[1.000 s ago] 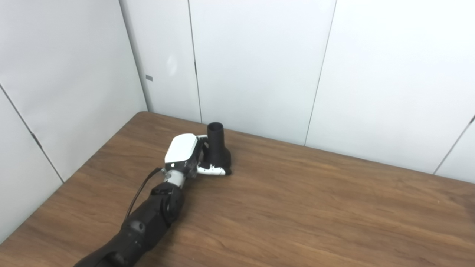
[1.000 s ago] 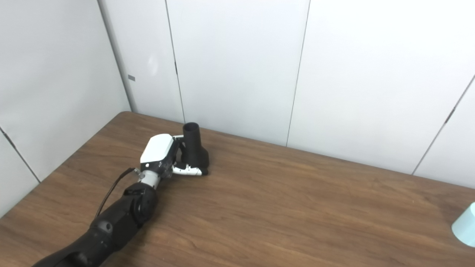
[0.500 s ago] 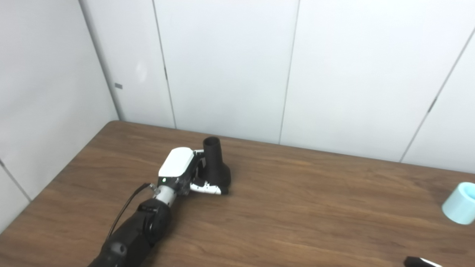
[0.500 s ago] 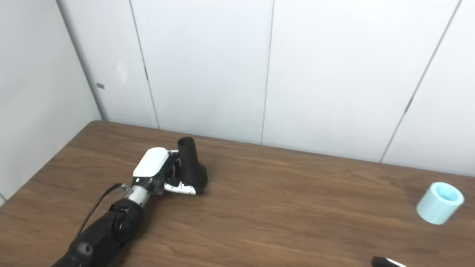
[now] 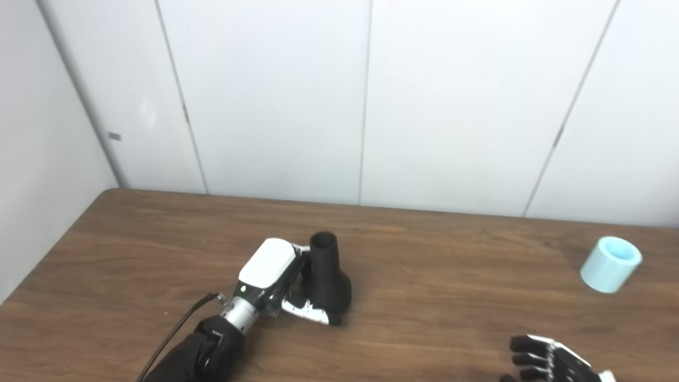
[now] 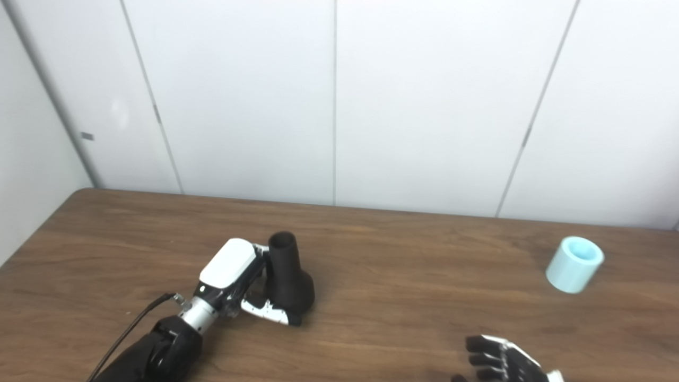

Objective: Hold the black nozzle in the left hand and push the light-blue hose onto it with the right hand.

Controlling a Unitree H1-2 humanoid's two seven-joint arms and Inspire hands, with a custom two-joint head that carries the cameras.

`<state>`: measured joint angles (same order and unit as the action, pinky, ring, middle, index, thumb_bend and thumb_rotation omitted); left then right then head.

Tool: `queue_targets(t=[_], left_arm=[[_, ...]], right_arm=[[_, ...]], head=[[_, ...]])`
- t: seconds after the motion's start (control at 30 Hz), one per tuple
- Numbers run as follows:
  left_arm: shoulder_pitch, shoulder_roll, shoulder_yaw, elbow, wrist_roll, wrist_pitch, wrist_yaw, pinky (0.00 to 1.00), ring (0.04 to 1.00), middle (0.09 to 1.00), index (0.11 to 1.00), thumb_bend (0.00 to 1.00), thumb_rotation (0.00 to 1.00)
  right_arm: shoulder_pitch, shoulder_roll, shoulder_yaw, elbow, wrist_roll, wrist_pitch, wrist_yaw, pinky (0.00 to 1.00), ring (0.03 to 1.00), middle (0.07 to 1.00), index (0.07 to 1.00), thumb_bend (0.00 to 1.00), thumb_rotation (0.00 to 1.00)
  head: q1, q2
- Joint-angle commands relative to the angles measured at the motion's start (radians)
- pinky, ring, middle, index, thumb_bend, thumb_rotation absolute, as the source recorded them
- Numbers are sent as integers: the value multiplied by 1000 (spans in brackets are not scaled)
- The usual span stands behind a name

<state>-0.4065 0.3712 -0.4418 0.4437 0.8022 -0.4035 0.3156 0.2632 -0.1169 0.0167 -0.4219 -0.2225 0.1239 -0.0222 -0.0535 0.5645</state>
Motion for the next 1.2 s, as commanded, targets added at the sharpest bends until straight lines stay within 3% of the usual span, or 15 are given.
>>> queue_targets(t=[0.0,0.23,0.37,0.47,0.67,0.97,1.03,1.07,1.17], left_arm=[[105,-81,-63,55,6,-53,48,375,493,520,489,509,55],[106,-87,-192,39,52,-66,128,393,524,542,489,509,57],[114,-88,-220,-8,43,-66,127,408,532,547,490,507,59],[124,-89,-224,-32,35,-66,122,397,528,546,490,508,56],[141,-97,-238,-60,50,-66,126,404,530,542,489,511,49],[151,-114,-234,-59,62,-66,132,402,527,540,490,510,48],[153,-114,-232,-61,57,-66,128,403,528,541,490,509,49],[153,-113,-231,-62,51,-66,124,403,528,541,490,509,50],[151,-110,-233,-58,48,-66,128,402,529,543,490,509,50]], right_arm=[[-43,45,3,-25,3,-3,-13,571,631,660,628,288,0],[-71,58,51,-17,-65,22,-43,535,615,641,622,303,0],[-85,61,69,-12,-109,27,-58,469,569,609,611,327,0],[-95,63,75,-19,-134,49,-60,363,480,536,613,336,0],[-105,62,62,-33,-121,77,-49,498,597,631,610,339,30],[-99,62,27,-43,-82,52,-61,499,597,634,605,328,7],[-97,66,9,-52,-100,19,-94,486,590,626,619,351,118],[-99,70,-6,-48,-115,-21,-129,467,575,614,627,392,238],[-115,80,-55,-19,-160,-138,-236,577,658,675,658,541,454]], head=[[-9,1],[-94,24],[-136,53],[-156,68],[-149,85],[-148,98],[-148,101],[-148,101],[-148,101]])
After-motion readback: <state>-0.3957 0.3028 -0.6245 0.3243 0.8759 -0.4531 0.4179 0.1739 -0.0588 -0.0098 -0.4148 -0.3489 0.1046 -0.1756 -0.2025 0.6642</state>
